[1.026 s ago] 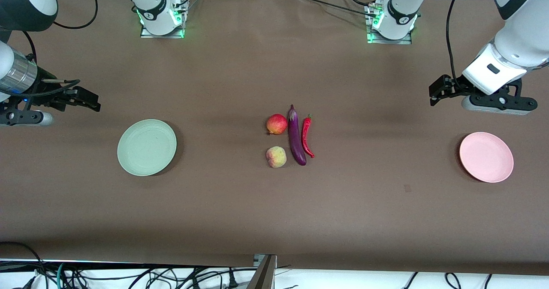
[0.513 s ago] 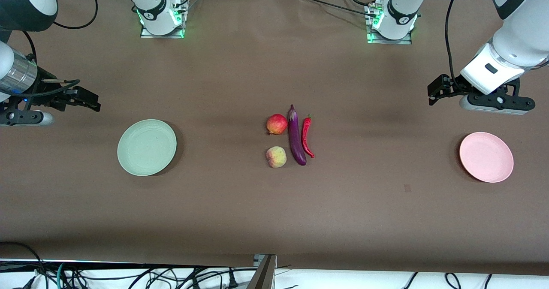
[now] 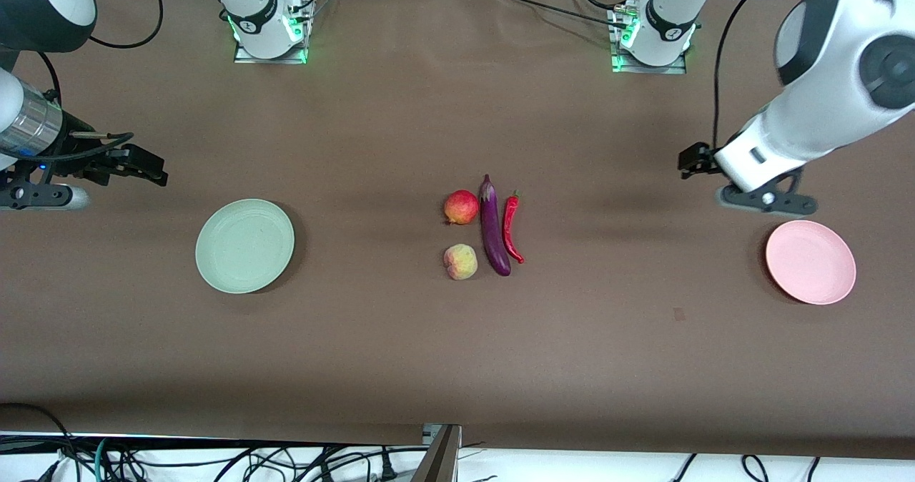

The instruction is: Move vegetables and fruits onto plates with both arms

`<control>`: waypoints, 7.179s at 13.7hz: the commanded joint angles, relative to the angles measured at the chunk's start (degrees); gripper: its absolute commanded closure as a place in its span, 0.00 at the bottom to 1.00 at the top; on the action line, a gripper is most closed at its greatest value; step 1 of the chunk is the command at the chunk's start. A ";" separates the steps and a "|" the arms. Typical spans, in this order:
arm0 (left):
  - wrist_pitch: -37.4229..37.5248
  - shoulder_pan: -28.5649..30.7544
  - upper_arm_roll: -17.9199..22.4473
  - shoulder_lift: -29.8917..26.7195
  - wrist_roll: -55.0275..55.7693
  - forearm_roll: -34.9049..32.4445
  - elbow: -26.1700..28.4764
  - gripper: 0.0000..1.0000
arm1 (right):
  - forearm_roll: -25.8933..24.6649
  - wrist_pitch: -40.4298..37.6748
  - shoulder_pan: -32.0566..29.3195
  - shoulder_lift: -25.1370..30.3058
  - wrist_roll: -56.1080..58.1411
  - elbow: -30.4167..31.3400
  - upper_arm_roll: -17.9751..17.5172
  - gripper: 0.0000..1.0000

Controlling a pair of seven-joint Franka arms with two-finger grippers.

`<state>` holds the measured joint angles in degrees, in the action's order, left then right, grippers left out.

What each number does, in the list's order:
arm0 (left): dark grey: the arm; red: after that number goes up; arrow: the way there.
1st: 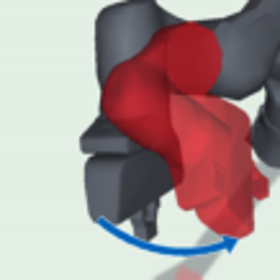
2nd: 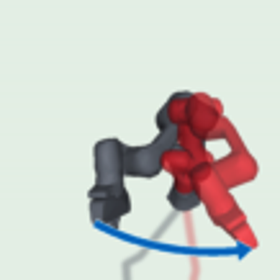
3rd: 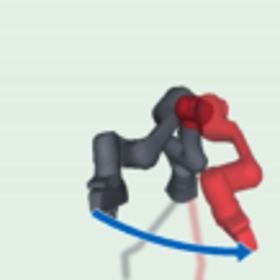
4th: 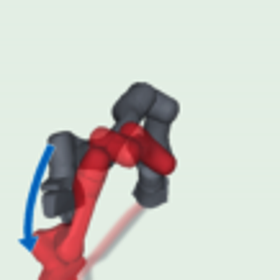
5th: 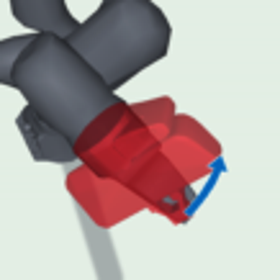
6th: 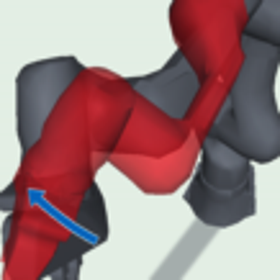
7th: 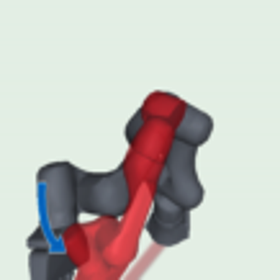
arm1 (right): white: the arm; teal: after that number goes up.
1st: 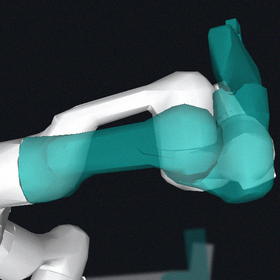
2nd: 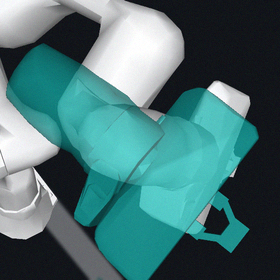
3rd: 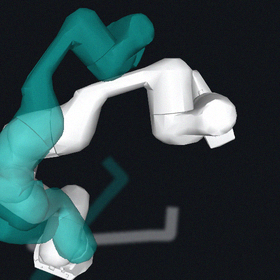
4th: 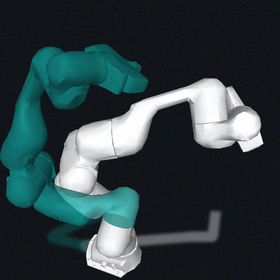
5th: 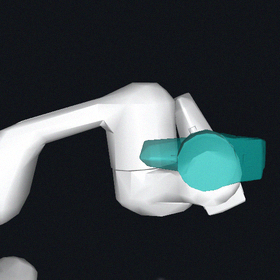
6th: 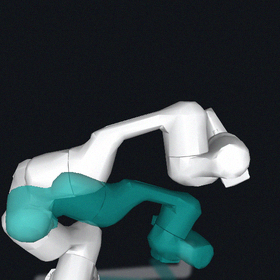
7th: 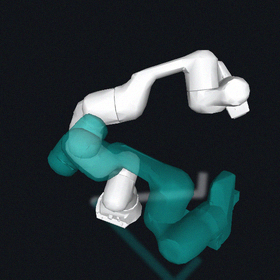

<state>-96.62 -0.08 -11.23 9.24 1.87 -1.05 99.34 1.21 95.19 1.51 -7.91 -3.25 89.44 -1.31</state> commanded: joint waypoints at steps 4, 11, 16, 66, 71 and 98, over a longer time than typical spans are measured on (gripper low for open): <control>-1.46 -7.90 -0.45 9.55 -0.72 0.96 -1.52 0.00 | -0.16 -0.35 -0.28 -0.36 0.00 -2.25 -1.15 0.00; -17.79 -20.04 -0.63 25.90 -0.28 1.31 -7.50 0.00 | 0.02 1.75 0.42 -2.11 0.96 -2.25 -1.24 0.00; -27.99 -23.47 -0.63 30.57 2.61 0.70 -3.99 0.00 | -0.51 1.14 0.51 -7.29 1.67 -2.16 -1.15 0.00; -16.16 28.64 -9.51 13.18 -46.51 -18.14 -3.54 0.00 | 11.88 39.28 39.10 -40.52 -72.86 -8.05 -1.24 0.00; -16.85 29.17 -8.81 15.64 -48.00 -16.43 -3.71 0.00 | 11.88 42.00 40.15 -40.61 -74.09 -6.56 -1.24 0.01; -39.73 -9.40 -14.43 22.13 29.23 2.63 4.78 0.00 | 3.97 11.91 16.77 -23.38 -0.19 4.05 16.24 0.75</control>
<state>-127.92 -7.61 -26.44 31.90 26.53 1.84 98.27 5.87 102.28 17.72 -32.28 -7.39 88.32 13.74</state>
